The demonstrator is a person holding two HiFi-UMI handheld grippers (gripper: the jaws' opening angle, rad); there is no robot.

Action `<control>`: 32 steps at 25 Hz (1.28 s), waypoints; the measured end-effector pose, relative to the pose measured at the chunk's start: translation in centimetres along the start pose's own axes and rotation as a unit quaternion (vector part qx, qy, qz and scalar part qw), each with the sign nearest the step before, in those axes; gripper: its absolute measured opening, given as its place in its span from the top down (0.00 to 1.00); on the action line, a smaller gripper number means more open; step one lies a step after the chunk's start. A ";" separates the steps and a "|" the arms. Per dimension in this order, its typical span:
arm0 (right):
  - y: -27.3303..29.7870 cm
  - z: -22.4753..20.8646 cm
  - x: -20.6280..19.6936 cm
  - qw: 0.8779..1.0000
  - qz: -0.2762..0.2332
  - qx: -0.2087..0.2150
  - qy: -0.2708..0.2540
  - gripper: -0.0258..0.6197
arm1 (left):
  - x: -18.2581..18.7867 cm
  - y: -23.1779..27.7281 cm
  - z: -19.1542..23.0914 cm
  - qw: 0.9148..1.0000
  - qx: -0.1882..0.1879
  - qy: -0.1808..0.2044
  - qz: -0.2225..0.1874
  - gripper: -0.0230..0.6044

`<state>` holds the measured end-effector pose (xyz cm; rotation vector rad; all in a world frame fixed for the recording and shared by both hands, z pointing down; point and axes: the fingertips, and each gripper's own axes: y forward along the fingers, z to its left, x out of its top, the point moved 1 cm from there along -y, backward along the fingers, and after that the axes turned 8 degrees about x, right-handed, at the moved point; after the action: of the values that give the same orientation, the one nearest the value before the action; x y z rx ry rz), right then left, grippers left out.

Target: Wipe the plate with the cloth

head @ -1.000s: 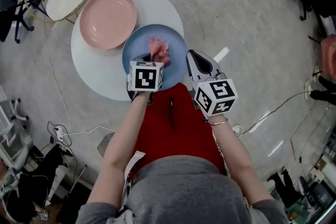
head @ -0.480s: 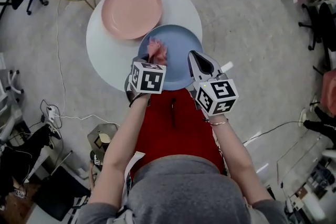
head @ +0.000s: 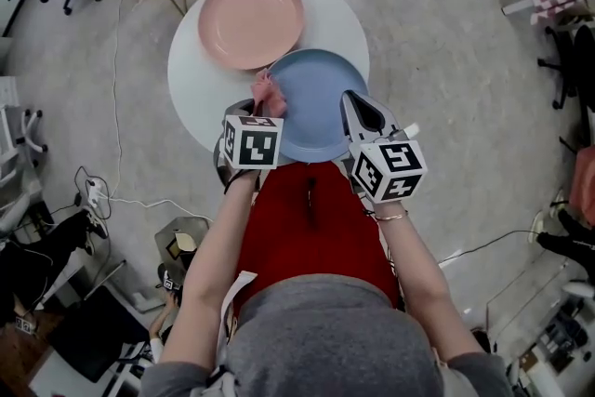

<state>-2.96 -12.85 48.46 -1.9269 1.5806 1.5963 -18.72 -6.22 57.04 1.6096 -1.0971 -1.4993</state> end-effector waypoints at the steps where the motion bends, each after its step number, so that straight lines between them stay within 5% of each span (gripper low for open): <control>1: -0.1 0.0 0.1 1.000 -0.002 -0.004 0.001 0.91 | 0.1 -0.3 0.4 1.000 0.002 0.000 -0.004 0.91; 7: -1.9 -1.9 0.1 0.999 -0.015 -0.035 0.011 0.91 | 1.7 -2.1 -1.3 0.999 -0.024 0.010 -0.037 0.91; 19: -9.4 -5.7 -1.6 0.984 -0.063 -0.152 0.067 0.91 | 4.0 -2.8 -15.8 0.972 -0.215 0.088 -0.031 0.91; 26: -11.6 -6.6 -2.7 0.980 -0.062 -0.169 0.083 0.91 | 0.7 -1.0 -19.1 0.963 -0.221 0.150 0.018 0.91; 32: -9.9 -5.7 -2.9 0.986 -0.045 -0.143 0.074 0.91 | -1.4 -0.6 -18.1 0.962 -0.203 0.175 0.042 0.91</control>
<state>8.71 -10.96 48.56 -2.2769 1.3515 1.7588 -0.68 -5.91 59.15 1.4432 -0.6044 -1.2251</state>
